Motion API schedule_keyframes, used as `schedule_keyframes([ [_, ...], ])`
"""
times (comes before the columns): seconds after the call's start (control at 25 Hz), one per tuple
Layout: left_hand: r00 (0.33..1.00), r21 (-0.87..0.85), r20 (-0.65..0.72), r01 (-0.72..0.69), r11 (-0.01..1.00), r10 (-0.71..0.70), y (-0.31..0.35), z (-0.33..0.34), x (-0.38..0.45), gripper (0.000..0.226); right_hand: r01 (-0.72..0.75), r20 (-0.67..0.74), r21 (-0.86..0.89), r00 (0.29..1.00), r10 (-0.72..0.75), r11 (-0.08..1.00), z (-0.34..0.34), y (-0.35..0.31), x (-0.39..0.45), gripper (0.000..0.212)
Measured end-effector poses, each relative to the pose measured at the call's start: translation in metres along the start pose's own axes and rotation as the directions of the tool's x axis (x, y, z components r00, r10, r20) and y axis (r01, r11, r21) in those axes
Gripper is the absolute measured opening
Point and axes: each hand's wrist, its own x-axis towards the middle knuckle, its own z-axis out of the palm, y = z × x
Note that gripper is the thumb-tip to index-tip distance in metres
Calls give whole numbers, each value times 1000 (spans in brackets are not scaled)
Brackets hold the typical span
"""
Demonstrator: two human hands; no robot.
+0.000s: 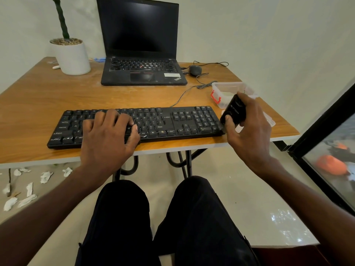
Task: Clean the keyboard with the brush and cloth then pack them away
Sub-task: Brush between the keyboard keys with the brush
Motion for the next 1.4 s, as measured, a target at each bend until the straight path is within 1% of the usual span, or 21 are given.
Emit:
schedule_keyframes([
  [0.04,1000,1,-3,-1,1000,1,0,0,0,41,-23,-19,25,1000,24,999,-1,-1,0,60],
  [0.16,1000,-1,-8,2,1000,-2,1,1,-1,41,29,56,80,998,-34,996,2,-11,-1,63],
  [0.28,1000,3,-9,0,1000,0,0,1,0,41,-11,27,84,1000,9,996,6,-16,2,63],
  [0.32,1000,2,-10,2,1000,-2,0,1,-1,40,-7,39,95,999,3,995,5,-16,3,61],
  [0.44,1000,1,-16,3,1000,-3,1,1,-1,40,83,89,51,992,-87,995,-3,-12,6,55],
  [0.52,1000,1,-19,-1,1000,1,1,0,-1,40,62,27,-7,998,-62,998,-6,-10,5,54],
  [0.6,1000,3,-26,-1,1000,1,1,1,-2,40,37,-9,27,999,-37,999,-3,-12,4,55],
  [0.68,1000,4,-30,0,1000,0,0,1,-2,40,76,50,111,995,-82,991,5,-17,4,56],
  [0.72,1000,4,-26,-1,1000,1,1,1,-1,40,112,82,119,989,-122,987,8,-17,4,56],
  [0.8,1000,4,-17,-3,1000,3,1,1,0,39,150,81,18,985,-151,989,8,-11,6,55],
  [0.84,1000,6,-17,-1,1000,1,1,0,0,39,127,47,-45,991,-125,991,6,-8,7,55],
  [0.88,1000,8,-18,1,1000,0,1,0,-1,39,100,15,-67,995,-100,993,5,-6,6,55],
  [0.92,1000,8,-19,0,1000,0,1,0,-1,39,97,8,-28,995,-97,995,5,-8,5,56],
  [1.0,1000,3,-18,1,1000,-1,1,0,-1,39,136,81,140,986,-148,981,8,-16,3,58],
  [1.04,1000,1,-14,1,1000,-1,1,0,-1,39,158,134,175,974,-183,972,10,-19,3,60],
  [1.08,1000,-1,-10,1,1000,-1,2,0,-1,40,172,165,156,966,-197,973,11,-19,3,61],
  [1.12,1000,-2,-7,1,1000,-1,2,0,-1,40,155,164,103,972,-170,983,10,-17,4,61],
  [1.2,1000,4,-6,5,1000,-5,1,-1,0,40,22,103,-9,994,-21,1000,8,-11,7,62],
  [1.24,1000,9,-3,5,1000,-5,1,-1,-1,41,-16,77,-29,997,18,999,7,-11,7,62],
  [1.28,1000,12,0,5,1000,-5,1,-1,-1,41,-7,71,-6,997,7,1000,7,-12,5,62],
  [1.4,1000,10,3,2,1000,-2,2,-1,0,41,101,140,231,981,-135,968,13,-24,1,61],
])
